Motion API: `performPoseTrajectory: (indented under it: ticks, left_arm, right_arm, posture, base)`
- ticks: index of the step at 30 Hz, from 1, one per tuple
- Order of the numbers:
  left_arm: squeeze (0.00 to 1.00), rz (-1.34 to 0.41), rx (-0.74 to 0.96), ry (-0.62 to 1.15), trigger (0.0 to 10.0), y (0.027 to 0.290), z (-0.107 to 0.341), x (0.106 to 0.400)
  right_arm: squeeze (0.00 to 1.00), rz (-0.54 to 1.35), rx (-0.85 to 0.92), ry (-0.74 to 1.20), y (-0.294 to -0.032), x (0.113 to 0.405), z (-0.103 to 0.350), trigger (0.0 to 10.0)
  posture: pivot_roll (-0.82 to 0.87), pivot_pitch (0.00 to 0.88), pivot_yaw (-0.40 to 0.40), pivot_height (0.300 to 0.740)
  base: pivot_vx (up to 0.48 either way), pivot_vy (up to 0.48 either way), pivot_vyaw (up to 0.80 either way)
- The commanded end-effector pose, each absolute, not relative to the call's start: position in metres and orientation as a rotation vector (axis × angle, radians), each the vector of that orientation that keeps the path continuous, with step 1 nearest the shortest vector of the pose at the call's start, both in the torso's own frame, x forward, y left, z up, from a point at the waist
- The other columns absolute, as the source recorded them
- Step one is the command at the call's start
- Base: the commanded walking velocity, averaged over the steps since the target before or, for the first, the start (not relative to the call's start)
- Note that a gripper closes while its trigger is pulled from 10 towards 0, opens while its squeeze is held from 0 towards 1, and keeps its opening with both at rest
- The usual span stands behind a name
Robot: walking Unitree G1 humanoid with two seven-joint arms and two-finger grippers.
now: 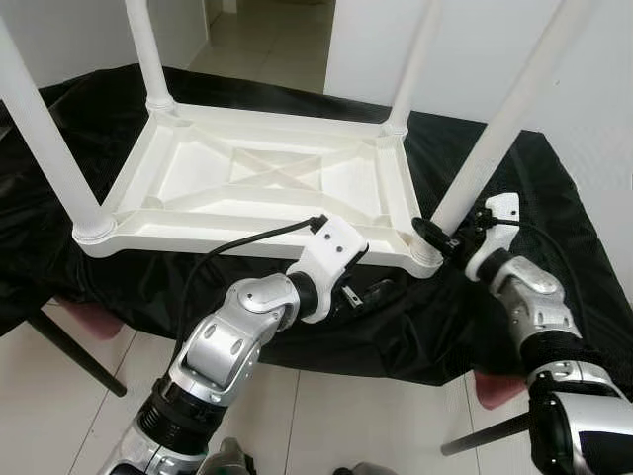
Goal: Building children table
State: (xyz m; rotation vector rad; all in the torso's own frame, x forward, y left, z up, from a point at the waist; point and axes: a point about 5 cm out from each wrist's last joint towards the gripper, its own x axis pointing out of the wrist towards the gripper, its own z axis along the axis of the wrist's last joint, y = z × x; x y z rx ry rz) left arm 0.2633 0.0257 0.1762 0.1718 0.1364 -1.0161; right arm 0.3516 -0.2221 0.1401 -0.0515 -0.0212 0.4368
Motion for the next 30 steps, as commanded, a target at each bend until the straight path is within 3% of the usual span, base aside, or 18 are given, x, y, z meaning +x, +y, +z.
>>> performPoseTrajectory:
  ticks: [1,13,17,18,30]
  left_arm:
    - [0.00,-1.004,0.178,0.124,10.0,0.024,0.179,0.263]
    - [0.00,-1.020,0.176,0.132,10.0,0.022,0.177,0.260]
    - [0.00,-1.022,0.176,0.133,10.0,0.022,0.177,0.259]
    - [0.00,-1.026,0.175,0.135,10.0,0.021,0.176,0.259]
    - [0.00,-1.033,0.174,0.136,10.0,0.019,0.175,0.258]
  right_arm:
    - [0.00,0.384,-0.025,0.059,-0.223,0.347,0.122,0.0]
    - [0.00,0.024,0.084,0.056,-0.196,0.342,0.121,0.0]
    - [0.00,-0.008,0.089,0.051,-0.189,0.340,0.121,0.0]
    - [0.00,-0.077,0.091,0.050,-0.176,0.335,0.120,0.0]
    - [0.00,-0.233,0.121,0.052,-0.160,0.327,0.121,0.0]
  posture:
    - [0.07,0.021,-0.061,0.740]
    - [0.07,0.016,-0.059,0.740]
    - [0.07,0.013,-0.060,0.740]
    - [0.07,0.012,-0.060,0.740]
    - [0.07,0.000,-0.061,0.740]
  base:
    - [0.000,0.000,0.00]
    - [0.000,0.000,0.00]
    - [0.000,0.000,0.00]
    - [0.000,0.000,0.00]
    - [0.000,0.000,0.00]
